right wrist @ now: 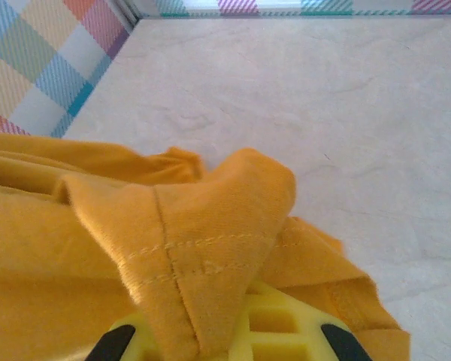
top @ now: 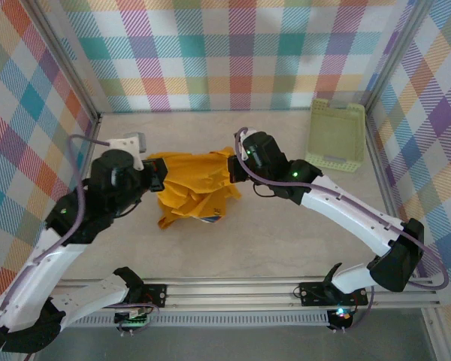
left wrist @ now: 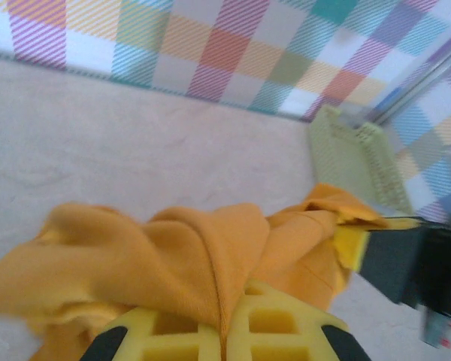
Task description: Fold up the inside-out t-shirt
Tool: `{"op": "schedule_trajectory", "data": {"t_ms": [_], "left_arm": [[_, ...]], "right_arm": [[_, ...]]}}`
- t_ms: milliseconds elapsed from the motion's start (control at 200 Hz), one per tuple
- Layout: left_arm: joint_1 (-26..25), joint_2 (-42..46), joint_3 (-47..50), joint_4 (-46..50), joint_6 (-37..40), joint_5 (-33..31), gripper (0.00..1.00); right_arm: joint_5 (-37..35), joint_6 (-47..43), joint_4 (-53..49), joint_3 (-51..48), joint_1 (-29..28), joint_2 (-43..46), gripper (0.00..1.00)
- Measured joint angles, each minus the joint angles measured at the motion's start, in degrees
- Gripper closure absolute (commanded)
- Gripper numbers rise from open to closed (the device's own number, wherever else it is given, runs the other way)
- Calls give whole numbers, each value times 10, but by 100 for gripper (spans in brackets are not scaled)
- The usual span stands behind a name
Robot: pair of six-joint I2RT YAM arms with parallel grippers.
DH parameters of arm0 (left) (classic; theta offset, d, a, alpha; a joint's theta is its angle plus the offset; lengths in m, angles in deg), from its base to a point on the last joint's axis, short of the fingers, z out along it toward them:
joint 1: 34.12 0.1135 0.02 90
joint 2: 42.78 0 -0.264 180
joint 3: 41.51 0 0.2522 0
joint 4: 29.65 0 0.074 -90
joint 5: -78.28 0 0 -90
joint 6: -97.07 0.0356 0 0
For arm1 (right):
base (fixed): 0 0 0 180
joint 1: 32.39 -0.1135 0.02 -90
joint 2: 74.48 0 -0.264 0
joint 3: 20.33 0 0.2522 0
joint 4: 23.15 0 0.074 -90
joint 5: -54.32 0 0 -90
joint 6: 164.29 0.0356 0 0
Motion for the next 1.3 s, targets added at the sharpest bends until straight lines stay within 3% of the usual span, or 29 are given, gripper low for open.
{"op": "schedule_trajectory", "data": {"t_ms": [160, 215, 270, 315, 360, 415, 525, 640, 770, 970, 1060, 1119, 1229, 1299], "left_arm": [[-11, -47, -27, 19, -1, 46, 100], [-24, -80, -14, 13, -6, 59, 96], [-38, -119, 5, -2, -15, 74, 91], [-50, -160, 20, -19, -22, 86, 81], [-63, -205, 32, -40, -33, 102, 66], [-78, -264, 37, -52, -35, 120, 50], [-99, -338, 42, -63, -46, 120, 28], [-100, -303, 93, -72, -49, 88, 17], [-91, -202, 171, -71, -47, 38, 15], [-90, -175, 286, -85, -38, 23, 5], [-90, -201, 325, -99, -29, 28, 7], [-89, -230, 329, -108, -27, 25, 15], [-79, -278, 327, -140, -21, 10, 41], [-67, -294, 323, -152, -19, 2, 62]], "right_arm": [[50, 18, -2, 2, 52, -25, 100], [54, 26, -3, -1, 74, -43, 100], [55, 30, -4, -9, 93, -60, 93], [53, 32, -7, -19, 103, -74, 83], [48, 35, -12, -31, 113, -85, 63], [37, 40, -17, -52, 122, -92, 47], [25, 40, -26, -93, 123, -81, 33], [30, 39, -21, -148, 119, -31, 25], [42, 34, -5, -187, 81, 23, 21], [50, 31, 28, -214, -1, 3, 18], [49, 40, 30, -226, -9, -32, 20], [47, 48, 29, -233, -9, -58, 24], [47, 64, 28, -236, -9, -100, 40], [45, 75, 23, -236, -9, -113, 59]]}}
